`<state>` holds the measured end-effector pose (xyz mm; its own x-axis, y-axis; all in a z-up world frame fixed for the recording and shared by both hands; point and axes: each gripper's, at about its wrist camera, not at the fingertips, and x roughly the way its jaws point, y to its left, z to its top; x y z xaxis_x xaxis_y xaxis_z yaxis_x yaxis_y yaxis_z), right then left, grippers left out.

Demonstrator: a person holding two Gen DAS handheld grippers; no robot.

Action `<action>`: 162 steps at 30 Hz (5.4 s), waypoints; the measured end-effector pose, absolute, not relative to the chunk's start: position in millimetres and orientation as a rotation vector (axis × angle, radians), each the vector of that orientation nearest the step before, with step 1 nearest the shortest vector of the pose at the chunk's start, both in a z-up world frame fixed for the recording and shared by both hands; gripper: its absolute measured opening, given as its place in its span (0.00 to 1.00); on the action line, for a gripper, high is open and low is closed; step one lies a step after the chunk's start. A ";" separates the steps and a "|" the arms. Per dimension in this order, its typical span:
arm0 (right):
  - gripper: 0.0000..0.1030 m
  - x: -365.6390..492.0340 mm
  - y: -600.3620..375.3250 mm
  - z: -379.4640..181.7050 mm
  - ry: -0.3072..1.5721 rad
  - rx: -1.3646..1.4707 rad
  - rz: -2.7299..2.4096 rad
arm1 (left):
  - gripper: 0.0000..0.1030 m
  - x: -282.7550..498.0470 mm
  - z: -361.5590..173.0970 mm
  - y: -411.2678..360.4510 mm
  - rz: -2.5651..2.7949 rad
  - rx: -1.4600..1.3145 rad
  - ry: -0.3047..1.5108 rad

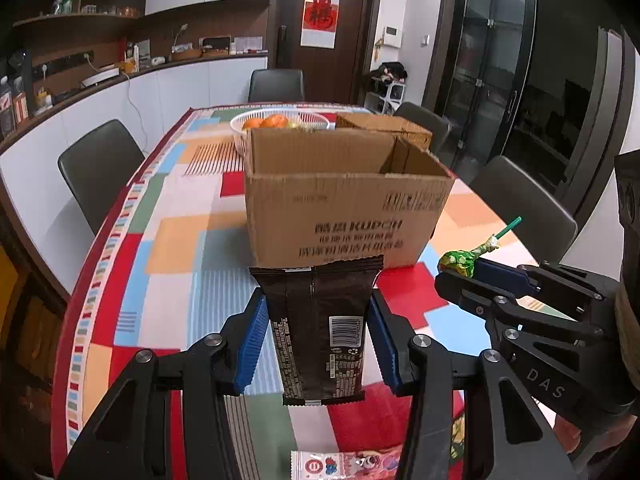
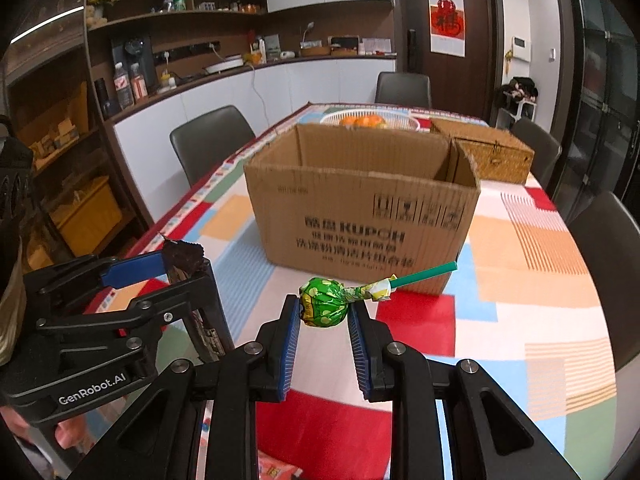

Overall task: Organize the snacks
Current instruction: 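Carry the chocolate bar and lollipop over the box and release them inside, then move both open grippers back down to the remaining snacks on the table, then grasp the pink Lotso packet with the left gripper while the right grasps the green biscuit packet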

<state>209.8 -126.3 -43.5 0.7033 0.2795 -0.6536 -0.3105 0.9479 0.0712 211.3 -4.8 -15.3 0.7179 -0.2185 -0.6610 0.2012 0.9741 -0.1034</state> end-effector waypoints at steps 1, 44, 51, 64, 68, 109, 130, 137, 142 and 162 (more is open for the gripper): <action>0.25 210.2 -126.8 -40.9 0.714 -0.045 0.327 | 0.47 213.0 -11.7 -4.8 -0.233 -0.027 0.726; 0.25 357.4 -142.3 38.4 0.643 -0.095 0.224 | 0.47 374.1 66.9 -20.9 -0.203 0.070 0.617; 0.25 382.6 -142.7 19.8 0.702 -0.092 0.213 | 0.50 395.9 43.1 -30.0 -0.203 0.064 0.715; 0.51 353.0 -161.3 16.9 0.668 -0.039 0.180 | 0.70 330.2 58.2 -27.1 -0.161 0.142 0.600; 0.56 318.2 -160.0 23.7 0.612 -0.068 0.173 | 0.71 297.8 63.8 -22.4 -0.165 0.133 0.570; 0.68 108.1 -157.6 -118.1 0.956 -0.126 0.197 | 0.78 111.7 -80.6 -53.3 -0.475 0.539 0.820; 0.68 113.7 -154.0 -158.0 1.191 -0.138 0.198 | 0.79 151.8 -146.1 -80.0 -0.687 0.677 1.047; 0.68 107.9 -151.4 -165.8 1.236 -0.271 0.203 | 0.79 155.9 -147.8 -81.0 -0.692 0.613 1.058; 0.68 125.3 -147.1 -160.8 1.201 -0.343 0.272 | 0.80 169.4 -150.1 -78.1 -0.690 0.536 1.122; 0.49 182.2 -147.3 -170.5 1.188 -0.305 0.460 | 0.31 166.9 -145.5 -84.5 -0.581 0.370 1.143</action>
